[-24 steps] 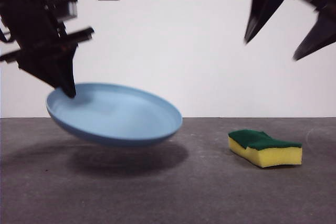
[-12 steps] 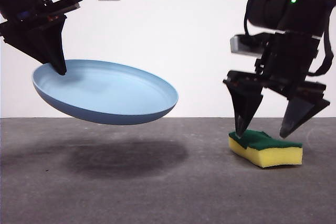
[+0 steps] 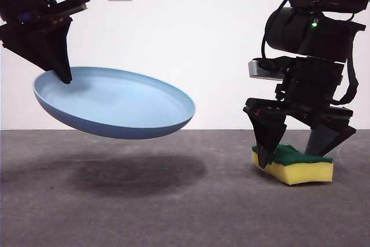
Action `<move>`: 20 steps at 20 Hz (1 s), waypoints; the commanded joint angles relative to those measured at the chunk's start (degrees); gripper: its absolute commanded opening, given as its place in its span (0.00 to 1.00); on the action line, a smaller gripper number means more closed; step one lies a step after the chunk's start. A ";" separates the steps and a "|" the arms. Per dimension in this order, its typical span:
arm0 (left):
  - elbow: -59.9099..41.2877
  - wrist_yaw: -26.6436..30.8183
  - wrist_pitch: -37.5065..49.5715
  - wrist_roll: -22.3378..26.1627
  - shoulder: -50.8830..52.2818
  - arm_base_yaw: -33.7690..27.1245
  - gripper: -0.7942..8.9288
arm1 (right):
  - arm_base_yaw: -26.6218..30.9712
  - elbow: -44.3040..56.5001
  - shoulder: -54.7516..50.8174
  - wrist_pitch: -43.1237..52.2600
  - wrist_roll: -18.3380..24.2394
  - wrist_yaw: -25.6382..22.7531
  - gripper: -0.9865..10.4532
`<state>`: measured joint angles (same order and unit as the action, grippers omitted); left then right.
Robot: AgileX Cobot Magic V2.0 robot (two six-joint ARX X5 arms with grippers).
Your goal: Pick up the plate,pick up the cloth,clean the plate with the cloth
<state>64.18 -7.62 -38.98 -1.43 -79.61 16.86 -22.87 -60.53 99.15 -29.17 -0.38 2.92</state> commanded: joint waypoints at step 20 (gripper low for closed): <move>0.04 0.11 3.72 -1.97 -0.48 5.01 0.07 | -7.52 -0.11 -16.41 2.03 -5.44 7.63 0.07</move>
<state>64.18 -7.49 -35.83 -2.48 -79.70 21.58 -30.09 -60.53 83.07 -27.29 -4.43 10.50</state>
